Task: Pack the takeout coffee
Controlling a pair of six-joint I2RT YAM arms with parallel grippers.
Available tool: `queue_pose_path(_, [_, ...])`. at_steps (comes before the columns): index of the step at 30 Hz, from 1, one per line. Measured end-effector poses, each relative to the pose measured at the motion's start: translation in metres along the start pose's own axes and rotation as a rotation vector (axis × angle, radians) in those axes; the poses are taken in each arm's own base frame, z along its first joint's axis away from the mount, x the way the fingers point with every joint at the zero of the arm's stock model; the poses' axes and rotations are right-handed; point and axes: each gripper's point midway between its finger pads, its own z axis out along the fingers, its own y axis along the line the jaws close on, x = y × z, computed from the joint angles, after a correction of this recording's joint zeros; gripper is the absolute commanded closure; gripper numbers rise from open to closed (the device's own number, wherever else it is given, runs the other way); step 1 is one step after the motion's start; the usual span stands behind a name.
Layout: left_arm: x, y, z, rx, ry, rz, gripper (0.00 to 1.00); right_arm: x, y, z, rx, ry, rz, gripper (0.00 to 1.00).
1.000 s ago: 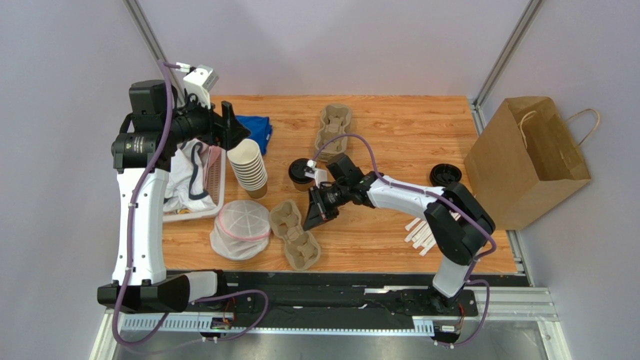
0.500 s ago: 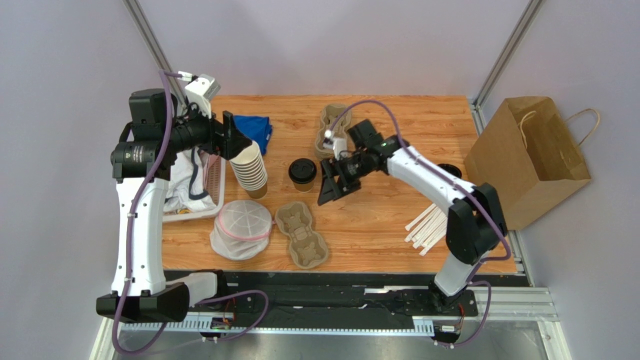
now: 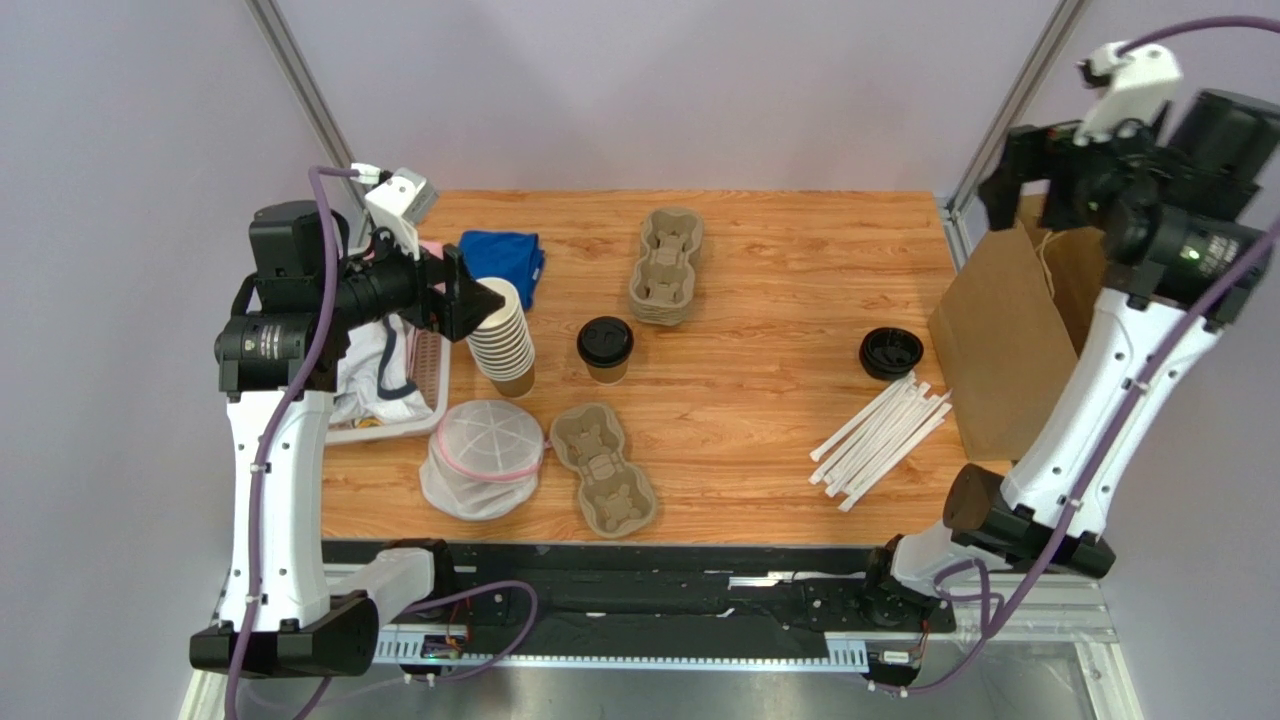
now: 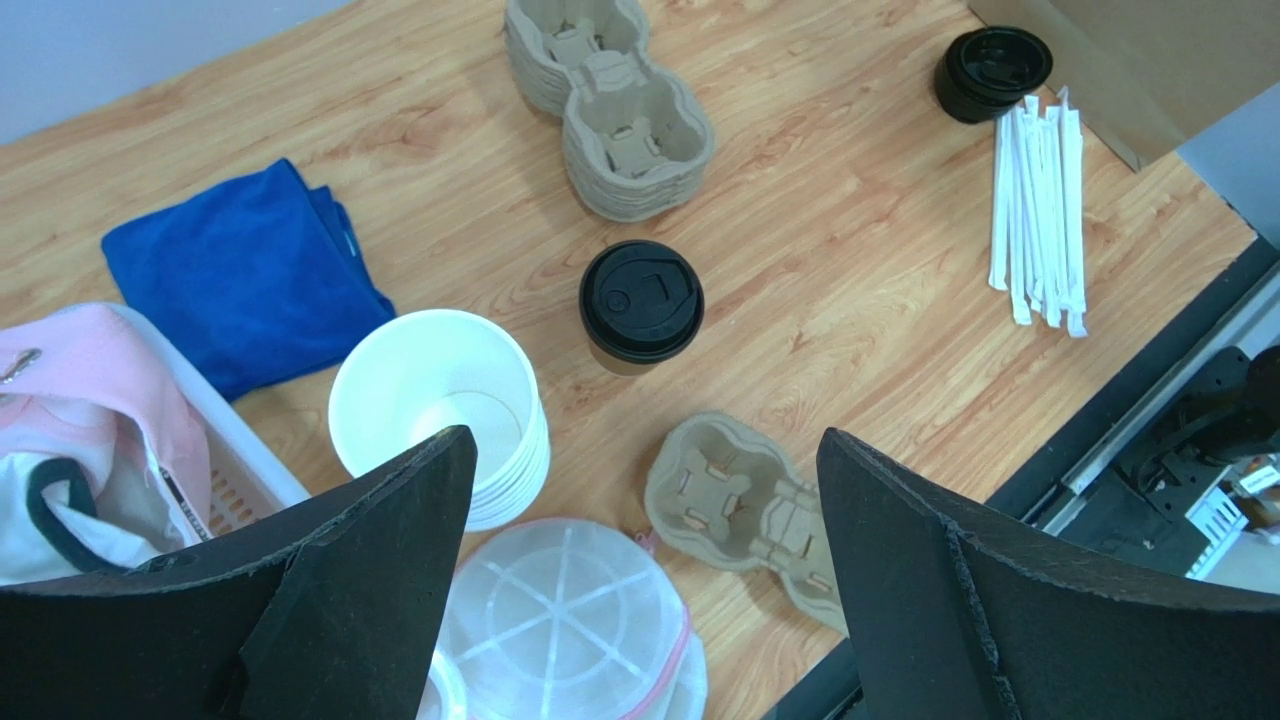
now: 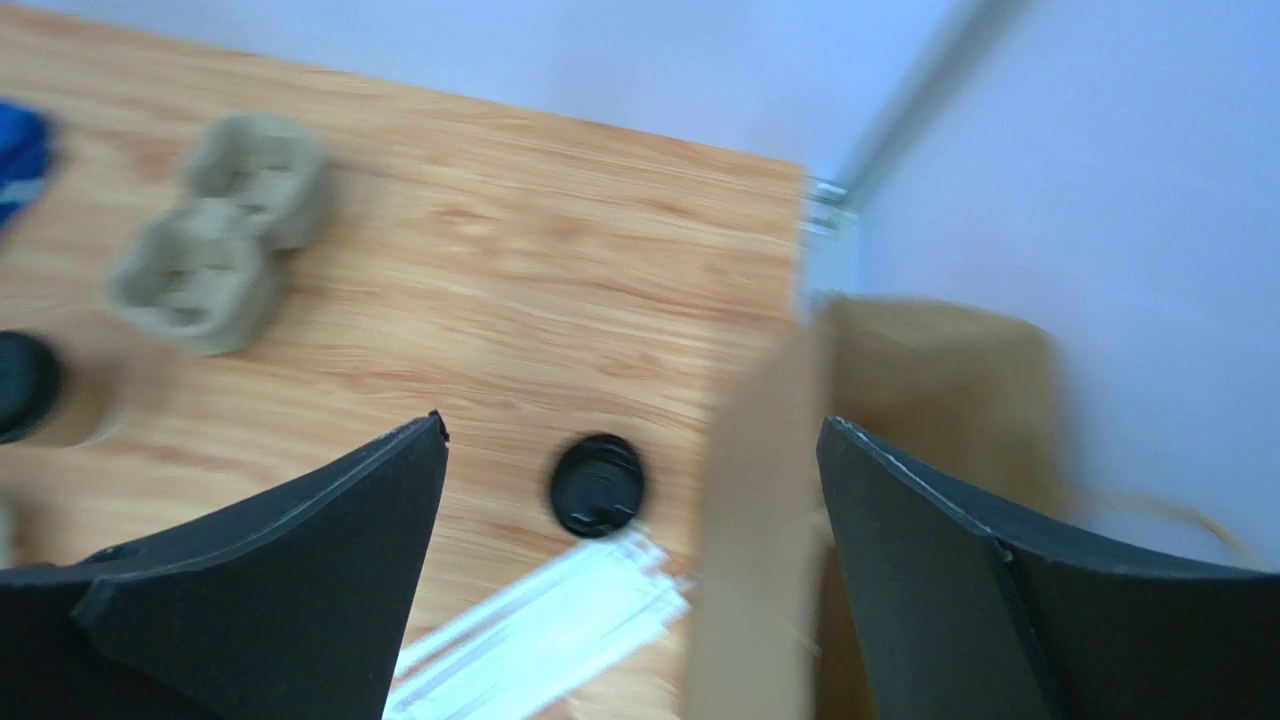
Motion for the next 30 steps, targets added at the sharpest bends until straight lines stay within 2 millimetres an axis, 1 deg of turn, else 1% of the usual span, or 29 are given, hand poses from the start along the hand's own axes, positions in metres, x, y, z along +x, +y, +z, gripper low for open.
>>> queue_pose_path(1, [-0.001, -0.001, -0.001, -0.001, -0.005, 0.004, 0.07, 0.002, -0.019, -0.014, 0.072, -0.001, -0.005, 0.00])
queue_pose_path(3, [-0.002, -0.003, -0.004, -0.002, -0.012, 0.010, 0.07, 0.014, -0.051, -0.044, 0.208, 0.024, -0.005, 0.00])
queue_pose_path(4, [-0.003, -0.004, -0.005, -0.003, -0.015, 0.013, 0.07, 0.020, -0.060, -0.054, 0.250, 0.038, -0.007, 0.00])
queue_pose_path(6, [-0.003, -0.005, -0.006, -0.003, -0.020, 0.016, 0.07, 0.041, -0.081, -0.073, 0.348, 0.100, -0.005, 0.00])
queue_pose_path(8, [-0.004, -0.005, -0.006, -0.004, -0.023, 0.019, 0.07, 0.065, -0.091, -0.078, 0.387, 0.178, 0.002, 0.00])
queue_pose_path(9, [-0.004, -0.005, -0.006, -0.004, -0.023, 0.020, 0.07, 0.074, -0.095, -0.078, 0.393, 0.209, 0.006, 0.00])
queue_pose_path(12, [-0.005, -0.005, -0.006, -0.005, -0.026, 0.022, 0.07, 0.107, -0.106, -0.067, 0.378, 0.316, 0.014, 0.03])
queue_pose_path(14, [-0.006, -0.005, -0.007, -0.006, -0.033, 0.026, 0.07, 0.133, -0.111, -0.056, 0.344, 0.393, 0.029, 0.04])
queue_pose_path(16, [-0.007, -0.005, -0.007, -0.006, -0.039, 0.029, 0.07, 0.152, -0.112, -0.048, 0.315, 0.444, 0.041, 0.06])
queue_pose_path(18, [-0.007, -0.006, -0.008, -0.007, -0.044, 0.030, 0.07, 0.167, -0.114, -0.042, 0.290, 0.484, 0.050, 0.07])
queue_pose_path(21, [-0.008, -0.006, -0.008, -0.008, -0.053, 0.033, 0.07, 0.182, -0.114, -0.036, 0.264, 0.523, 0.063, 0.11])
queue_pose_path(23, [-0.009, -0.006, -0.008, -0.009, -0.057, 0.035, 0.07, 0.192, -0.115, -0.031, 0.245, 0.545, 0.077, 0.17])
queue_pose_path(24, [-0.009, -0.006, -0.008, -0.010, -0.059, 0.036, 0.07, 0.195, -0.117, -0.027, 0.236, 0.554, 0.084, 0.22])
queue_pose_path(25, [-0.009, -0.006, -0.008, -0.010, -0.059, 0.037, 0.07, 0.199, -0.118, -0.024, 0.228, 0.561, 0.089, 0.30])
queue_pose_path(27, [-0.009, -0.006, -0.009, -0.010, -0.060, 0.037, 0.07, 0.206, -0.120, -0.017, 0.209, 0.574, 0.106, 0.35])
queue_pose_path(28, [-0.009, -0.006, -0.009, -0.010, -0.060, 0.037, 0.07, 0.209, -0.121, -0.014, 0.200, 0.581, 0.115, 0.40])
queue_pose_path(30, [-0.009, -0.006, -0.009, -0.010, -0.060, 0.037, 0.07, 0.214, -0.122, -0.008, 0.180, 0.588, 0.130, 0.53])
